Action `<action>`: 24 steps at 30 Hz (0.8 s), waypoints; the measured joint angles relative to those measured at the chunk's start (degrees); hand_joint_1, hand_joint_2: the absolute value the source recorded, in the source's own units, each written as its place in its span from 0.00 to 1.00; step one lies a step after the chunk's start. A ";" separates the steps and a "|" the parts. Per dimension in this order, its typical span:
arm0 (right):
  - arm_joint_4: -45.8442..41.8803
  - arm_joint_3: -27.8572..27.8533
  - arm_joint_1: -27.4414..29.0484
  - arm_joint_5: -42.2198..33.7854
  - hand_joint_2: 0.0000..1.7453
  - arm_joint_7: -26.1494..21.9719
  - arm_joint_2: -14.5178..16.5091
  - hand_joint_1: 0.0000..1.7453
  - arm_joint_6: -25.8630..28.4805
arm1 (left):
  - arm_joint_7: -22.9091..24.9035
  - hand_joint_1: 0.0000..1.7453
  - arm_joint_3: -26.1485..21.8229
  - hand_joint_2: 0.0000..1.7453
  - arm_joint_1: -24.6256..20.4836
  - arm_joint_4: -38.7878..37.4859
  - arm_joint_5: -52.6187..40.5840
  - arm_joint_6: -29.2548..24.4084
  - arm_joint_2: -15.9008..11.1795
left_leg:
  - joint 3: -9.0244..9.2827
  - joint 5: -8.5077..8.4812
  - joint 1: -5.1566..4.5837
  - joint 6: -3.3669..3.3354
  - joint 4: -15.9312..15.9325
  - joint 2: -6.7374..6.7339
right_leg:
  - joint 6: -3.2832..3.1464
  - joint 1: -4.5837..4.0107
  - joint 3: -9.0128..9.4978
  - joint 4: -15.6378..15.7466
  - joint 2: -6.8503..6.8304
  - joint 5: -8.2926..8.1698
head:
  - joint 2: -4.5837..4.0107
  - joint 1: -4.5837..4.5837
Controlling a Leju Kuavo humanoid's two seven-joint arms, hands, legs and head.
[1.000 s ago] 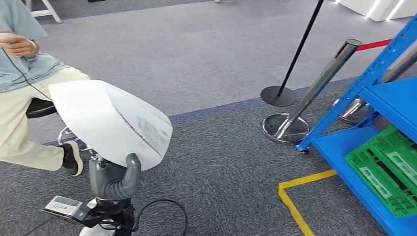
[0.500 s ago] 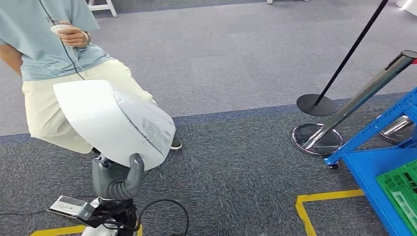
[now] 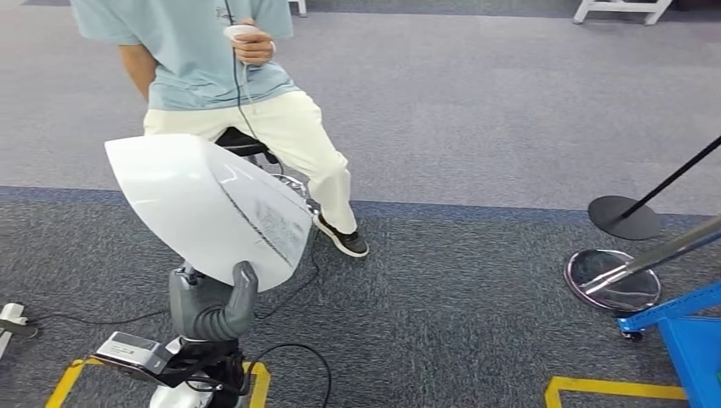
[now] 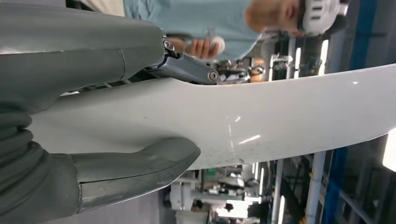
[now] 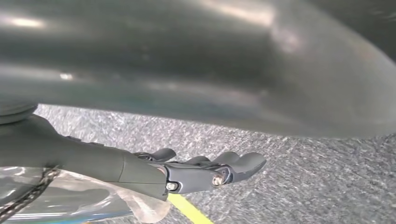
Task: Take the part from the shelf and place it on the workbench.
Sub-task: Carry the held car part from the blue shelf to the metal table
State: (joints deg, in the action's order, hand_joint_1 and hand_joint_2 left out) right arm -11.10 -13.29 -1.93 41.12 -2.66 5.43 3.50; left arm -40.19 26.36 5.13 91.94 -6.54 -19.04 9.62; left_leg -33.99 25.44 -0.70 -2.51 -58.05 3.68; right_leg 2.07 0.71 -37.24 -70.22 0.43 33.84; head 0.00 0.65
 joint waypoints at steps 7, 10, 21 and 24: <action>0.02 -0.05 -0.05 0.10 0.00 1.18 -0.27 0.00 -1.09 | 0.15 1.00 -0.03 1.00 0.38 -0.72 0.07 -0.10 0.05 | -0.52 0.13 0.35 1.72 -0.32 3.31 | -1.33 -0.03 5.68 12.92 3.10 -5.60 | 0.00 -0.20; 0.03 -0.05 0.14 0.22 0.00 1.23 -0.22 0.00 -1.21 | 0.15 1.00 -0.03 1.00 0.43 -1.15 0.07 -0.13 -0.04 | -3.34 3.69 0.27 2.56 -6.37 -1.15 | -2.10 0.13 6.40 13.76 0.68 -5.79 | 0.00 0.10; 0.04 -0.06 0.02 0.57 0.00 1.26 -0.21 0.00 -1.75 | 0.15 1.00 -0.11 1.00 0.38 -2.44 -0.08 -0.15 -0.30 | -0.77 0.15 0.87 2.41 -0.64 -7.40 | 0.01 -0.40 8.54 13.72 -7.23 -3.48 | 0.00 0.04; 0.02 -0.04 -0.19 0.63 0.00 1.25 -0.19 0.00 -1.75 | 0.11 1.00 -0.13 1.00 0.34 -2.52 -0.09 -0.15 -0.19 | -0.58 0.03 0.95 1.14 -0.26 -5.33 | 0.82 0.15 7.61 10.98 -4.49 -1.23 | 0.00 -0.33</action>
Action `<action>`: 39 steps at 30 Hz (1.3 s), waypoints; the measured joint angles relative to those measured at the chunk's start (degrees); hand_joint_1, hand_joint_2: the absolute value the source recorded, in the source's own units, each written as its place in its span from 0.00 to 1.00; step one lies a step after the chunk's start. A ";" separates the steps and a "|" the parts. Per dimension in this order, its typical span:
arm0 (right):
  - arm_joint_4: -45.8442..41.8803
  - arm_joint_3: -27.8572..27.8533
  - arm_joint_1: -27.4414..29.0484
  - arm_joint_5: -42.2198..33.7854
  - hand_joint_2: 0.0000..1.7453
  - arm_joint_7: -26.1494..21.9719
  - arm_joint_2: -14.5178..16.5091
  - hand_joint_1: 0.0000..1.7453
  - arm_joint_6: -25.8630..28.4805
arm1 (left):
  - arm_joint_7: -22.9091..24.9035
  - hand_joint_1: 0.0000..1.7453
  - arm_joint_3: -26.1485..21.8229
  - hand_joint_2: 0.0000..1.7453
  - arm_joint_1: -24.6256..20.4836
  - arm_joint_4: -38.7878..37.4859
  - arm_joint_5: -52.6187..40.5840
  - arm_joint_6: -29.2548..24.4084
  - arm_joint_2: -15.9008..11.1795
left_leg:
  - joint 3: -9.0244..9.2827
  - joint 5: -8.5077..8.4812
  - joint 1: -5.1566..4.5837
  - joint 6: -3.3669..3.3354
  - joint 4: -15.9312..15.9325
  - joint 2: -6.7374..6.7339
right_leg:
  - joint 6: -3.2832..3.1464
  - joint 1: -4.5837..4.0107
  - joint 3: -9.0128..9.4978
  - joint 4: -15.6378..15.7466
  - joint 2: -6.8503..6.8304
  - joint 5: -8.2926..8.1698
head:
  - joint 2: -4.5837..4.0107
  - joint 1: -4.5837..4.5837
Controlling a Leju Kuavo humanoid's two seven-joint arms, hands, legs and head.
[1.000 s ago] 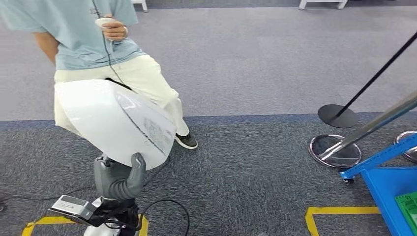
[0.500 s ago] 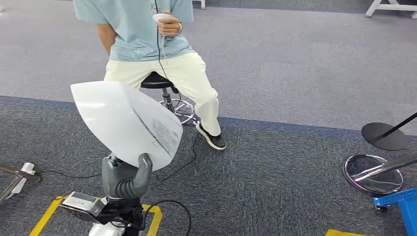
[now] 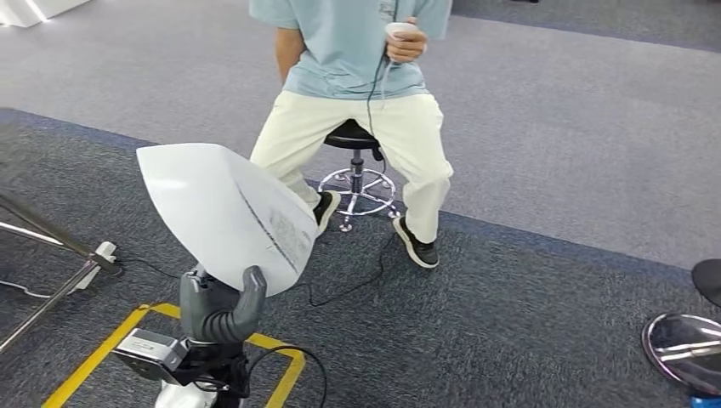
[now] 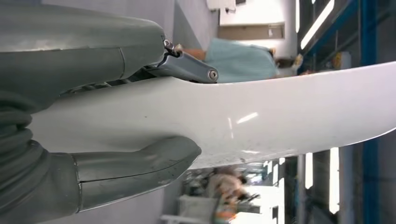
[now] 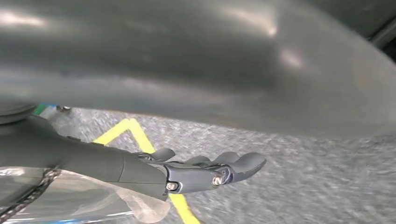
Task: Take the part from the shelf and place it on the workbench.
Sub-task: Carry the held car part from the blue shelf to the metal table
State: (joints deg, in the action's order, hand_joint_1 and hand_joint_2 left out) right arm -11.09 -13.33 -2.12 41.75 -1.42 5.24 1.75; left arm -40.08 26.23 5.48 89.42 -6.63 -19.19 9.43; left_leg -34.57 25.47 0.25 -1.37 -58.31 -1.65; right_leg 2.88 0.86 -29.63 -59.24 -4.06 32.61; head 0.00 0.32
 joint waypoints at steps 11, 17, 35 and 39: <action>0.06 -0.02 0.39 0.02 0.00 0.03 -0.03 0.00 -0.05 | -0.02 1.00 0.02 1.00 -0.07 -0.32 -0.01 0.00 0.13 | 0.39 0.30 -0.40 -0.06 -0.14 8.30 | -1.73 -0.16 -2.66 1.27 8.96 -4.31 | 0.00 -0.41; 0.05 -0.02 0.31 0.13 0.00 -0.10 -0.01 0.00 -0.20 | -0.04 1.00 0.00 1.00 -0.13 -0.33 -0.01 -0.01 0.02 | -3.35 5.10 -0.47 1.75 -8.19 3.49 | -2.82 0.01 -1.41 2.54 4.72 -4.41 | 0.00 -0.03; -0.01 -0.02 0.10 0.36 0.00 -1.04 0.03 0.00 -0.24 | 0.11 1.00 -0.50 1.00 -0.15 -0.55 -0.02 -0.44 0.08 | 0.47 0.17 -0.41 -1.08 0.11 3.15 | -0.40 -0.21 -8.07 -14.30 3.81 4.81 | 0.00 -0.91; 0.01 -0.03 0.00 0.48 0.00 -0.74 0.03 0.00 -0.57 | 0.78 1.00 -0.78 1.00 -0.40 -0.60 -0.10 0.25 0.16 | 0.77 0.29 -0.44 -0.76 -0.10 6.28 | -0.91 0.00 -4.34 -3.16 6.57 -2.95 | 0.00 -0.90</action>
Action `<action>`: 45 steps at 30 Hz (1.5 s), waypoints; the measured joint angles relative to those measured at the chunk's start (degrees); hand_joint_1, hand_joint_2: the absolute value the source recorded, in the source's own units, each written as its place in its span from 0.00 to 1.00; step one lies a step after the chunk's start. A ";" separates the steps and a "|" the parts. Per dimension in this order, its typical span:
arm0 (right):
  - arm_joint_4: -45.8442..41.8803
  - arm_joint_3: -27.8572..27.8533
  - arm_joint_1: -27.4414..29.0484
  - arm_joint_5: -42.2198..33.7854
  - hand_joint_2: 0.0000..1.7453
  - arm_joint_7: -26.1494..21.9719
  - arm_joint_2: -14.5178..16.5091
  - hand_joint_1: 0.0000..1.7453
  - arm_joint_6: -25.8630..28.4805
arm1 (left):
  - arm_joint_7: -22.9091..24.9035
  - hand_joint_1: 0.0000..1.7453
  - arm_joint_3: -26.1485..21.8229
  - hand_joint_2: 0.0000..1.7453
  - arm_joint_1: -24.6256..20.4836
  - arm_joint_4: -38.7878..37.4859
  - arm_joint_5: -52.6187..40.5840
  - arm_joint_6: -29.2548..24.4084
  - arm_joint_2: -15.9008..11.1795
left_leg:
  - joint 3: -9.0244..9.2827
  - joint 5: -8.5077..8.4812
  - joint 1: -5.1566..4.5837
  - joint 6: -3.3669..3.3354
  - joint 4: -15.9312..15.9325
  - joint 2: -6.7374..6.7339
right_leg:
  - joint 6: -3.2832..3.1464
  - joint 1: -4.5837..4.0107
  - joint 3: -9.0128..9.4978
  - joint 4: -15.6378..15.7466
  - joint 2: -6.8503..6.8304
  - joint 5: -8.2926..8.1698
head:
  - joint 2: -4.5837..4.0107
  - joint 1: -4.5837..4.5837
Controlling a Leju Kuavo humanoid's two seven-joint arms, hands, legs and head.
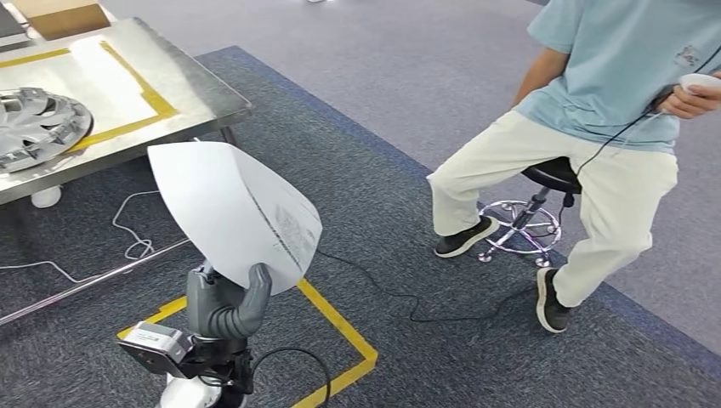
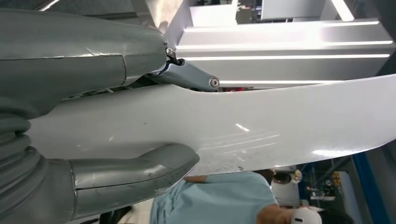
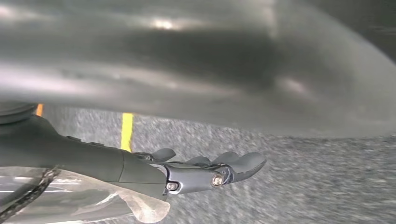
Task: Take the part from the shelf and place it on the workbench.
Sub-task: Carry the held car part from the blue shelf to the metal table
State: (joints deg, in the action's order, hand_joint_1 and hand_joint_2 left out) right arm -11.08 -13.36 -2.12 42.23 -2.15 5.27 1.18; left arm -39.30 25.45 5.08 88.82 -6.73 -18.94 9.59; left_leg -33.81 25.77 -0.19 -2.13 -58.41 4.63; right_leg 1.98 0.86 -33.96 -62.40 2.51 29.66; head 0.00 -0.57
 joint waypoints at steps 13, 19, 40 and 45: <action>-0.01 -0.27 -0.67 0.49 0.00 0.69 0.10 0.00 -0.88 | 0.84 1.00 -0.75 1.00 -1.27 -0.40 -0.02 2.23 0.29 | -6.53 4.58 0.32 3.07 -13.35 -4.23 | -1.74 0.03 3.15 4.93 -5.61 -0.56 | 0.00 0.85; -0.02 -0.31 -1.04 0.98 0.00 0.69 0.11 0.00 -0.98 | 0.81 1.00 -0.98 1.00 -1.53 -0.51 0.01 3.03 0.51 | -0.40 0.33 -0.92 0.92 -0.40 -8.39 | -0.65 -0.71 4.04 4.86 -9.54 0.39 | 0.00 0.74; -0.02 -1.02 -0.79 1.57 0.00 0.67 0.13 0.00 -1.67 | 0.83 1.00 -1.35 1.00 -1.74 -0.70 -0.23 3.89 0.87 | -5.92 5.50 0.35 2.82 -11.21 -3.65 | -1.52 0.39 2.39 4.57 -2.65 -1.00 | 0.00 1.04; -0.03 -1.09 -0.84 1.73 0.00 0.69 0.13 0.00 -1.87 | 0.95 1.00 -1.34 1.00 -1.68 -1.04 -1.39 3.83 0.59 | -4.13 2.54 0.31 2.27 -9.05 -5.40 | -1.45 0.06 2.88 4.55 -6.64 -0.53 | 0.00 1.06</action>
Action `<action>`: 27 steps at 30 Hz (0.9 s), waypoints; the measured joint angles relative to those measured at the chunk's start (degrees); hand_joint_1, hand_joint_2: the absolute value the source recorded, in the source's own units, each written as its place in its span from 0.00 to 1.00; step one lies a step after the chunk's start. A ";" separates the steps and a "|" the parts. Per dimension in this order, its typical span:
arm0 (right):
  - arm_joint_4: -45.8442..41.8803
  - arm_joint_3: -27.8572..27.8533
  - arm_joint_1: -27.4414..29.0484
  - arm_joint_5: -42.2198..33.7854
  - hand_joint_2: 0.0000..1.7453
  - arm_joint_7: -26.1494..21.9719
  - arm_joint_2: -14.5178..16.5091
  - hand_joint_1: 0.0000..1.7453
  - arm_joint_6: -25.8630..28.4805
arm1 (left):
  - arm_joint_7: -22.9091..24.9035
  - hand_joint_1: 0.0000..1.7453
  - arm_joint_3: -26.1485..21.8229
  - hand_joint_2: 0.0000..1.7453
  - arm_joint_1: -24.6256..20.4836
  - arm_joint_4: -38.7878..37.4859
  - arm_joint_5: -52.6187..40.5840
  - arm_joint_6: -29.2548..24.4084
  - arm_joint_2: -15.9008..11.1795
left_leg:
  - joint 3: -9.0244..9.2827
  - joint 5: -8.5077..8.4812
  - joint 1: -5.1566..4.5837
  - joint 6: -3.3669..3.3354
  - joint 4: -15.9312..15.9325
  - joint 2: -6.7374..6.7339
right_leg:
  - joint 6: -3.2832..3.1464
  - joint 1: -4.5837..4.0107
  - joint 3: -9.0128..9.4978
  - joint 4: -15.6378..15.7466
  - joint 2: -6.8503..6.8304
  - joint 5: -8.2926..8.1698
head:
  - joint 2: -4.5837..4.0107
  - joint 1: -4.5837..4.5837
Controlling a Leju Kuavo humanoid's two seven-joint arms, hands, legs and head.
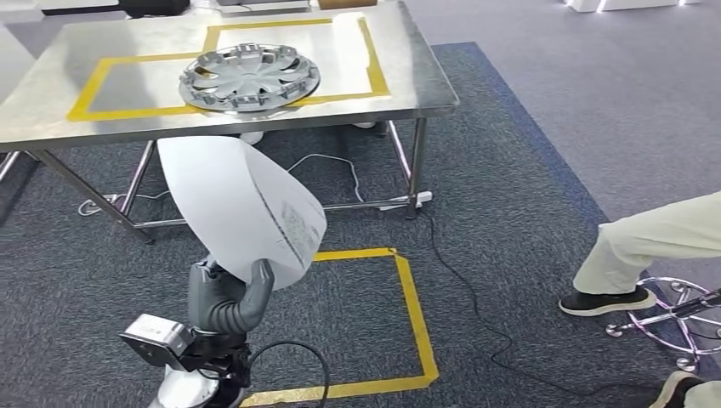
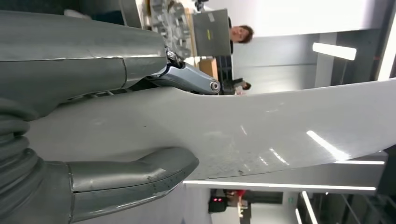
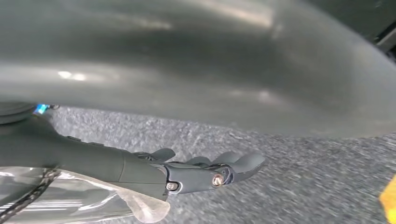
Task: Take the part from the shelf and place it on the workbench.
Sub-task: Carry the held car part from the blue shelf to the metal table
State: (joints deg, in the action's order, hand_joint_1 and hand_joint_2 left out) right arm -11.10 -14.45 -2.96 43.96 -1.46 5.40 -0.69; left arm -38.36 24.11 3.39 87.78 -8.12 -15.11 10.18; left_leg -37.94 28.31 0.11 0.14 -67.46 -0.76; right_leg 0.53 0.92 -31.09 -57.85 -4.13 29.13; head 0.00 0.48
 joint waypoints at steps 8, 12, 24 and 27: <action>-0.01 -0.01 -0.53 0.13 0.00 -0.03 0.00 0.00 -0.01 | 0.25 1.00 0.06 1.00 0.01 0.00 -0.51 -0.77 0.08 | 4.19 -2.42 -0.44 -2.54 9.33 -0.51 | 1.98 -0.35 -0.42 -2.56 0.25 2.80 | 0.00 -0.32; 0.00 -0.09 -0.16 0.14 0.00 -0.02 0.00 0.00 0.04 | 0.31 1.00 0.11 1.00 0.03 -0.04 -0.32 -0.75 0.18 | 4.19 -2.57 -0.22 -2.86 9.32 2.36 | 2.54 -0.14 -7.56 -15.82 3.90 7.64 | 0.00 -0.65; 0.04 -1.27 -0.19 -0.85 0.00 0.05 0.03 0.00 0.33 | 0.42 1.00 -0.03 1.00 0.28 -0.04 0.48 -0.89 0.31 | 1.58 0.96 -0.16 -0.18 3.46 3.52 | -0.15 0.32 -1.01 0.27 5.74 -1.13 | 0.00 -0.12; 0.04 -1.60 0.17 -0.88 0.00 0.06 0.03 0.00 0.25 | 0.43 1.00 -0.04 1.00 0.35 -0.05 0.59 -0.88 0.27 | -3.31 5.01 -0.01 0.25 -6.69 1.60 | -0.48 0.22 -0.82 0.25 4.64 -0.81 | 0.00 0.10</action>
State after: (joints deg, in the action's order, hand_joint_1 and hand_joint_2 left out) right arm -11.06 -16.04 -2.79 43.08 -1.40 5.43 -0.44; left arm -37.93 24.06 3.74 87.73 -7.53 -15.99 10.45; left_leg -41.25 33.32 0.10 0.39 -74.15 0.84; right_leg 0.04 1.14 -31.91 -57.60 0.51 28.31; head 0.00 0.58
